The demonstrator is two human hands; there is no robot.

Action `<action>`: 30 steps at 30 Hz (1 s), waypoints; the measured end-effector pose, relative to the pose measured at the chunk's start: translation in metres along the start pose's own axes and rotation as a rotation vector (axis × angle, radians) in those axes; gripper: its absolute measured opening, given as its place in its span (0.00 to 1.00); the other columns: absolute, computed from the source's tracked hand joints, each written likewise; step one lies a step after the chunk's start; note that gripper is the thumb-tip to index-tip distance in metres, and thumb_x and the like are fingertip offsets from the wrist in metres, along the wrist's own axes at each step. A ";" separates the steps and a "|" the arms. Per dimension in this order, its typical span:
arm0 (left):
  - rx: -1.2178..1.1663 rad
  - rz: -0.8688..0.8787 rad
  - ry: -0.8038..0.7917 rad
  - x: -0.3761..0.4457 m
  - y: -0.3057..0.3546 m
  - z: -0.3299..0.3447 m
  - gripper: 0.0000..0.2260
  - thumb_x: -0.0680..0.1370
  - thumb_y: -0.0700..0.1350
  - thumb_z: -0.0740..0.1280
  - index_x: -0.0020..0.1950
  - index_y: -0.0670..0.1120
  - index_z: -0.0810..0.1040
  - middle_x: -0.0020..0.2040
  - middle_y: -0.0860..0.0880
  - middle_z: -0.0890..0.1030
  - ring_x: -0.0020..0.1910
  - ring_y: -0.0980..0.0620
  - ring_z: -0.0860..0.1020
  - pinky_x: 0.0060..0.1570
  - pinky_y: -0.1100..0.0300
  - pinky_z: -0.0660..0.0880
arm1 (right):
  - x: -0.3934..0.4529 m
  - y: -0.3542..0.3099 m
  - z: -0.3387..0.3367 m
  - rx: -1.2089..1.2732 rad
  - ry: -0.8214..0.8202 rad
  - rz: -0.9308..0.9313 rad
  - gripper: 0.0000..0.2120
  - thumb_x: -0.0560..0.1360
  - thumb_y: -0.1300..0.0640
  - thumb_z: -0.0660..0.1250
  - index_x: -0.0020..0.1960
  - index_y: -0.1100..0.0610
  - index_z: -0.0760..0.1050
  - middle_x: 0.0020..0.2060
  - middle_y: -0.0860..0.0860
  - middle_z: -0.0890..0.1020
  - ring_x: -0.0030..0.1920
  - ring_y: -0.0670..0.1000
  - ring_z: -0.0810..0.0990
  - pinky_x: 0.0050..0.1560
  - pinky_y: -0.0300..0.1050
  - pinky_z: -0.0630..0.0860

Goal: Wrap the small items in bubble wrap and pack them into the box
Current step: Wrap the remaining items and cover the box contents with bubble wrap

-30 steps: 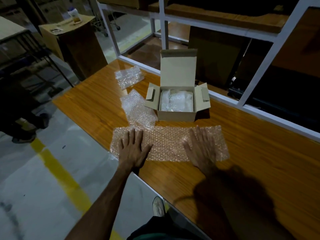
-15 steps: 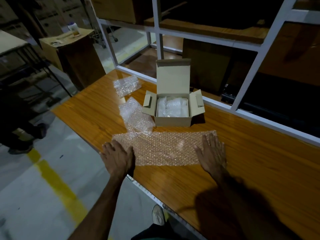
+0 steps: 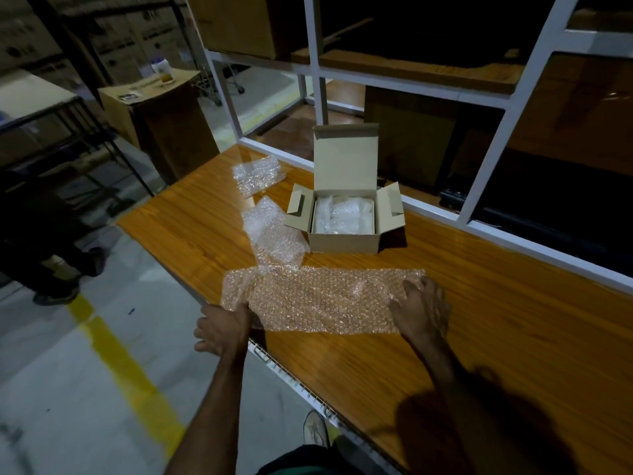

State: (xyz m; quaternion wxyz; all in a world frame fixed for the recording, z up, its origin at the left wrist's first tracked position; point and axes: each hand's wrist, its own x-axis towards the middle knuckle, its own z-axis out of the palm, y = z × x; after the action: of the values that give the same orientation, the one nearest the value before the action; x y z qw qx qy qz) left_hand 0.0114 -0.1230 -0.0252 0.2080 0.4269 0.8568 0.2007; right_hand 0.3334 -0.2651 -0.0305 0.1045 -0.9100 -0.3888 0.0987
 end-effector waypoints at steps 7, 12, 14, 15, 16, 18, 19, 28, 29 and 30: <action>-0.377 0.536 0.072 -0.018 -0.001 -0.005 0.13 0.81 0.44 0.71 0.65 0.43 0.77 0.54 0.42 0.83 0.52 0.41 0.81 0.51 0.45 0.79 | -0.004 0.006 -0.003 0.113 0.002 -0.040 0.25 0.79 0.42 0.71 0.74 0.49 0.77 0.76 0.56 0.68 0.74 0.58 0.67 0.70 0.56 0.70; -0.405 0.928 0.033 -0.074 0.030 0.005 0.13 0.80 0.35 0.70 0.65 0.41 0.78 0.55 0.43 0.82 0.51 0.47 0.79 0.47 0.54 0.79 | -0.006 0.002 -0.002 0.297 -0.047 -0.038 0.17 0.81 0.53 0.69 0.70 0.51 0.80 0.75 0.54 0.69 0.74 0.57 0.67 0.71 0.55 0.72; -0.385 1.068 -0.022 -0.101 0.040 0.014 0.13 0.79 0.35 0.69 0.64 0.40 0.78 0.55 0.43 0.81 0.53 0.47 0.79 0.49 0.52 0.81 | -0.006 0.002 -0.002 0.411 -0.059 -0.031 0.17 0.81 0.62 0.66 0.67 0.53 0.82 0.74 0.54 0.69 0.74 0.57 0.69 0.70 0.57 0.76; -0.379 1.138 -0.052 -0.116 0.044 0.018 0.12 0.80 0.36 0.67 0.63 0.40 0.79 0.55 0.43 0.81 0.53 0.47 0.79 0.50 0.51 0.81 | -0.006 0.004 -0.003 0.469 -0.070 -0.024 0.19 0.80 0.67 0.64 0.66 0.54 0.82 0.73 0.53 0.69 0.73 0.56 0.70 0.69 0.57 0.77; -0.383 1.203 -0.097 -0.132 0.047 0.021 0.11 0.81 0.39 0.65 0.62 0.40 0.79 0.55 0.43 0.82 0.53 0.47 0.79 0.51 0.51 0.81 | -0.004 0.006 -0.003 0.524 -0.081 -0.010 0.21 0.79 0.70 0.62 0.65 0.55 0.82 0.72 0.53 0.70 0.72 0.55 0.71 0.69 0.56 0.77; -0.392 1.308 -0.202 -0.165 0.052 0.028 0.12 0.81 0.43 0.62 0.59 0.40 0.80 0.53 0.43 0.82 0.52 0.47 0.79 0.51 0.52 0.78 | 0.001 0.011 -0.004 0.612 -0.085 0.033 0.23 0.77 0.73 0.60 0.61 0.51 0.83 0.68 0.52 0.75 0.68 0.53 0.76 0.69 0.54 0.78; -0.379 1.364 -0.229 -0.179 0.053 0.034 0.11 0.81 0.44 0.62 0.57 0.40 0.81 0.53 0.43 0.82 0.52 0.47 0.78 0.51 0.53 0.77 | 0.004 0.013 -0.005 0.653 -0.081 0.060 0.23 0.77 0.72 0.61 0.58 0.49 0.84 0.66 0.52 0.78 0.66 0.53 0.78 0.68 0.54 0.79; -0.278 1.513 -0.366 -0.213 0.040 0.086 0.03 0.79 0.37 0.70 0.51 0.42 0.79 0.49 0.45 0.77 0.48 0.45 0.75 0.47 0.46 0.73 | 0.000 0.032 -0.020 0.962 -0.115 0.187 0.17 0.80 0.64 0.61 0.59 0.53 0.85 0.60 0.51 0.85 0.58 0.52 0.84 0.60 0.59 0.84; -0.278 1.516 -0.369 -0.215 0.041 0.087 0.03 0.78 0.37 0.70 0.51 0.42 0.79 0.50 0.45 0.77 0.49 0.45 0.75 0.47 0.46 0.73 | 0.000 0.032 -0.020 0.971 -0.119 0.193 0.17 0.81 0.64 0.61 0.59 0.52 0.85 0.59 0.51 0.86 0.57 0.51 0.84 0.59 0.59 0.84; -0.277 1.513 -0.374 -0.216 0.043 0.087 0.03 0.78 0.37 0.70 0.52 0.42 0.79 0.50 0.45 0.77 0.49 0.45 0.76 0.48 0.47 0.74 | 0.000 0.032 -0.020 0.980 -0.121 0.192 0.16 0.81 0.63 0.61 0.58 0.51 0.85 0.57 0.50 0.86 0.56 0.50 0.84 0.58 0.58 0.84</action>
State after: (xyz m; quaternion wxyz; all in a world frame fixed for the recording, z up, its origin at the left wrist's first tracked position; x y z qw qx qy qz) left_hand 0.2042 -0.2607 -0.0352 0.2071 0.8904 0.2520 0.3174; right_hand 0.3606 -0.2894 -0.0204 0.4875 -0.7782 -0.2168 0.3314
